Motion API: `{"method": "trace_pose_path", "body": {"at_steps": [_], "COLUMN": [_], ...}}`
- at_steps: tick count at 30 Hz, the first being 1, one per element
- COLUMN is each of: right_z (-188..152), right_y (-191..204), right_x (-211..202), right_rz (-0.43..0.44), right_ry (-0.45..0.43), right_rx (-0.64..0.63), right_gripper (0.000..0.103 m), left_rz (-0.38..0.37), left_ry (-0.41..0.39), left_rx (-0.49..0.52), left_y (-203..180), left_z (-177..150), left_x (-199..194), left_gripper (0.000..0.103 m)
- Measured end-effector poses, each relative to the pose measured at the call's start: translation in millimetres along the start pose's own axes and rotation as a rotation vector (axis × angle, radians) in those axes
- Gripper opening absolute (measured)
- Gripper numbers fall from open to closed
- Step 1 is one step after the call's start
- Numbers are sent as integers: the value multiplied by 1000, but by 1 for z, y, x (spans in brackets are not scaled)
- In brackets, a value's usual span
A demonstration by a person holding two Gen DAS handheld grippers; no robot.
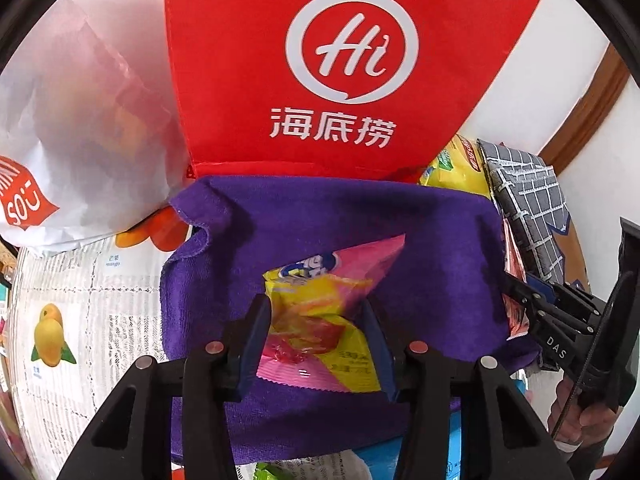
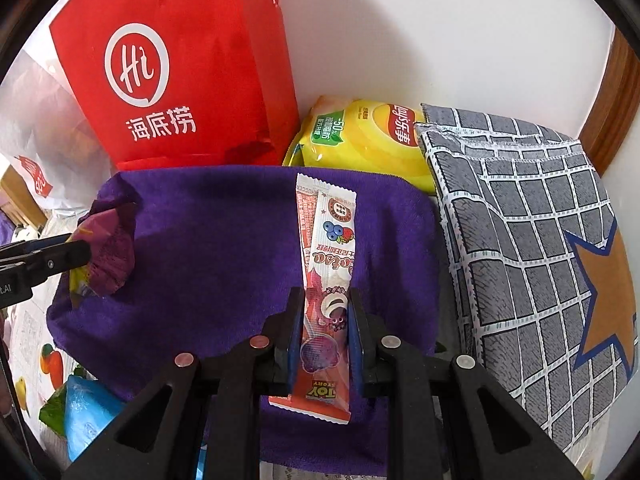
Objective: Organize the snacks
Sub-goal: 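Open both grippers to drop the packets onto the purple towel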
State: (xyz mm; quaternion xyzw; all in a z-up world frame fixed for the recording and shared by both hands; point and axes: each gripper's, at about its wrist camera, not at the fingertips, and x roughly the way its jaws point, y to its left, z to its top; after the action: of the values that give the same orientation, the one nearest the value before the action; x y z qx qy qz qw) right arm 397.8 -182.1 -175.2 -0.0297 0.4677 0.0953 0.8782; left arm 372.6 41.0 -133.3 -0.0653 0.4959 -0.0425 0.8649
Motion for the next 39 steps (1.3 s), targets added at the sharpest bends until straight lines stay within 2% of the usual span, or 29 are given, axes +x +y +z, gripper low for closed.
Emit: {"method": "trace_pose_path", "body": {"at_steps": [11, 16, 18, 20, 21, 25, 31, 39], "right_z": [0, -2, -1, -2, -2, -7, -19, -44], "right_y": [-3, -3, -4, -4, -4, -4, 2, -1], "right_x": [-1, -13, -22, -32, -38, -61, -103, -148], "right_rz": [-10, -11, -12, -21, -27, -26, -48, -57], "right_ry": [3, -6, -20, -43, -54, -81, -132, -183], "right_rx": [5, 16, 22, 24, 27, 56, 73, 133], "right_gripper": [21, 30, 40, 42, 48, 58, 58, 58], "left_rz": [-23, -8, -1, 4, 3, -3, -8, -20], "left_ry": [-12, -25, -34, -43, -51, -83, -104, -184], "left_rx": [-3, 9, 16, 20, 23, 31, 69, 108], "left_y": [-1, -4, -5, -7, -7, -12, -29, -45], "left_z": [2, 3, 2, 2, 3, 1, -6, -22], "left_x": [-8, -13, -17, -23, -27, -42, -65, -110], "left_gripper": [48, 56, 58, 59, 60, 64, 64, 64]}}
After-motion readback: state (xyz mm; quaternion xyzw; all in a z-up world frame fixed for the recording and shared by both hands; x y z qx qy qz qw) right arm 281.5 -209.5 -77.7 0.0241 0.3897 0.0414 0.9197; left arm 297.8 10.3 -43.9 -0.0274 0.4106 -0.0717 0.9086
